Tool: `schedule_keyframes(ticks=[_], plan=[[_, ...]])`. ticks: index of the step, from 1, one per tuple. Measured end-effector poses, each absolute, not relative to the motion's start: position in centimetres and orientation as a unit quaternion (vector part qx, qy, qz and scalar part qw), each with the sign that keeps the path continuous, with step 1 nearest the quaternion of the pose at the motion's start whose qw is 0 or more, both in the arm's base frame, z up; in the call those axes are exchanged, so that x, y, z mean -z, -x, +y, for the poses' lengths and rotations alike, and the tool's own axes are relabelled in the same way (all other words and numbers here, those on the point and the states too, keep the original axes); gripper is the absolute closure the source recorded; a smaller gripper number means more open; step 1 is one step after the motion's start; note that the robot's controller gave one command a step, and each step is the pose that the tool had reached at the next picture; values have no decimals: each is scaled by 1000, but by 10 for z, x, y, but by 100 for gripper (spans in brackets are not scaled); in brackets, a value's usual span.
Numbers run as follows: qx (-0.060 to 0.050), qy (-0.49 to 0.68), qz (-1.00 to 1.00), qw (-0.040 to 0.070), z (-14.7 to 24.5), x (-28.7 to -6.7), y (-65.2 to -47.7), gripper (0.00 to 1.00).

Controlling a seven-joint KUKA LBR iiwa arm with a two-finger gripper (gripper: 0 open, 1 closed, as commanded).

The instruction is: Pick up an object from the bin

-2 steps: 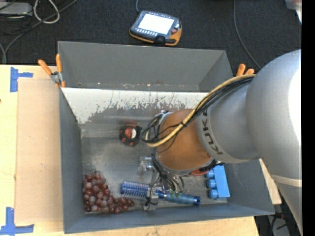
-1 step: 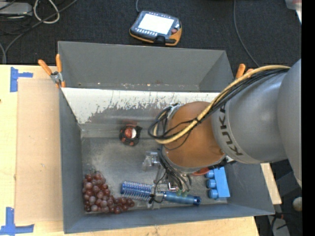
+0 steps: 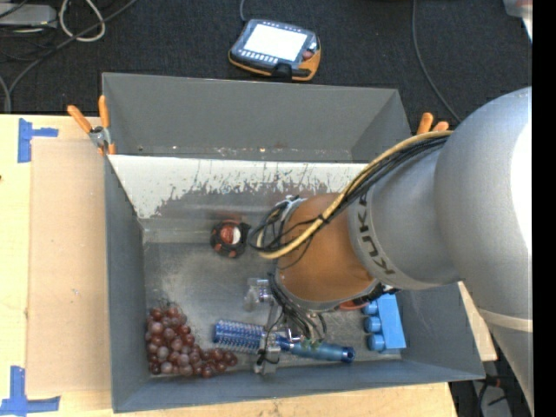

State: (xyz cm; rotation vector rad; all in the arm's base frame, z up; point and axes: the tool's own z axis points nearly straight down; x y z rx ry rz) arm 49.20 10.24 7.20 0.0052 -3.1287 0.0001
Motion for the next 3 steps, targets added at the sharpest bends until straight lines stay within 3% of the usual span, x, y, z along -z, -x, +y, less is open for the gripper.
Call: schedule_keyframes(ticks=[1,2,3], plan=[[3,65,-998,-5,94,-69,-492,0],[0,3,-1000,8,101,-71,-491,100],[0,3,-1000,8,101,-71,-491,100]])
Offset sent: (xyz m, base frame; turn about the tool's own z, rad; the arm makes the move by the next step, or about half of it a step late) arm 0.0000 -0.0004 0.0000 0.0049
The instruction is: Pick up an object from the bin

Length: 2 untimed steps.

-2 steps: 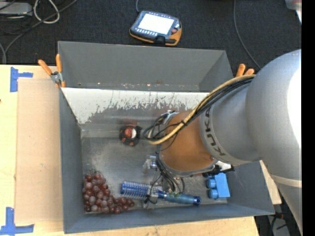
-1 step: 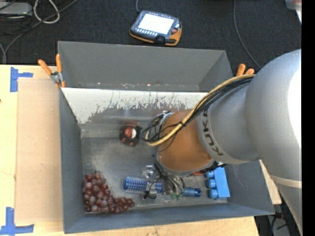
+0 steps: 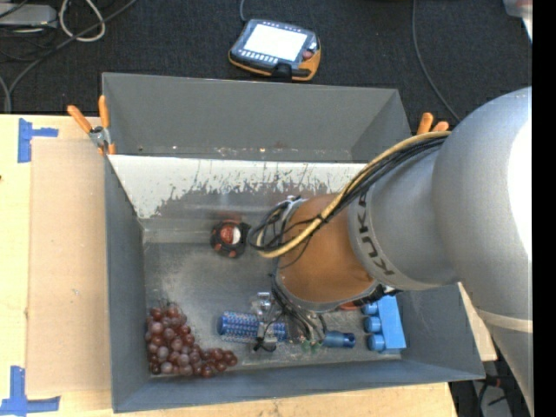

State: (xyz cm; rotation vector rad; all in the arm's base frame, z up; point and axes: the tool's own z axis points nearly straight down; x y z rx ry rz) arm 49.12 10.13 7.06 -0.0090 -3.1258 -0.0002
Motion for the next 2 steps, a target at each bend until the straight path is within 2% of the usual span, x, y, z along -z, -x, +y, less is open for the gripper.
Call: schedule_keyframes(ticks=[1,2], plan=[[0,4,-1000,8,101,-73,-491,100],[0,5,-1000,10,101,-85,-490,100]])
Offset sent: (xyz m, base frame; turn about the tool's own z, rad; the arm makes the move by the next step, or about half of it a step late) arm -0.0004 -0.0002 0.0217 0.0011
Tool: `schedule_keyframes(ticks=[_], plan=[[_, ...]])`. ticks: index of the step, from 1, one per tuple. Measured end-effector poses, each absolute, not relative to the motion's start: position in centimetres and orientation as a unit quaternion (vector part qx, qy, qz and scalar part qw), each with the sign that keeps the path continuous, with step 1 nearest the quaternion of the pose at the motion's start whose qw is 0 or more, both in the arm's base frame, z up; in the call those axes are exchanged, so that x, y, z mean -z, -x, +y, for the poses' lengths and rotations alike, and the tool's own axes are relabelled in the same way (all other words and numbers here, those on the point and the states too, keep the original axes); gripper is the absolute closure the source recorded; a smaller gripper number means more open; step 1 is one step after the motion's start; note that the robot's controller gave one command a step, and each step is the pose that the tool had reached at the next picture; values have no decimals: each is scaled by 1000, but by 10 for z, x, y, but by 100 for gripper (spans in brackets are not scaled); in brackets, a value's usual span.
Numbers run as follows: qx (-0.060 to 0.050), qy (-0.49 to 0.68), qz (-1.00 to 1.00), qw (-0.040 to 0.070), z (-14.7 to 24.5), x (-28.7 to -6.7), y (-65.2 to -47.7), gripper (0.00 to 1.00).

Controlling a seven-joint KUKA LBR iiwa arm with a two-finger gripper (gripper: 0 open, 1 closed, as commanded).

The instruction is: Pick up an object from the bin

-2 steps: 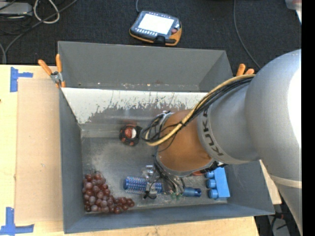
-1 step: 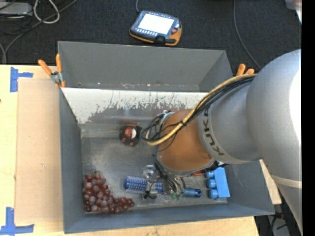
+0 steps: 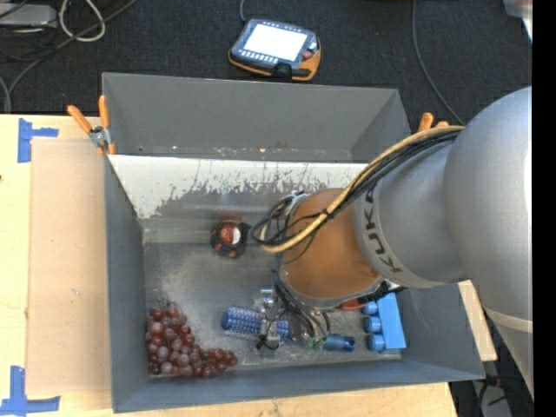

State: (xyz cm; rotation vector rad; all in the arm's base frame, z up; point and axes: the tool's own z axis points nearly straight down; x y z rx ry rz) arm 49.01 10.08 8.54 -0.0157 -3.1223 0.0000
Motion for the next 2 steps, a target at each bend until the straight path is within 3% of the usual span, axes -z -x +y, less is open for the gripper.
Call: schedule_keyframes(ticks=[1,2], plan=[[-1,6,-1000,15,100,-117,-487,100],[0,6,-1000,10,101,-151,-490,100]])
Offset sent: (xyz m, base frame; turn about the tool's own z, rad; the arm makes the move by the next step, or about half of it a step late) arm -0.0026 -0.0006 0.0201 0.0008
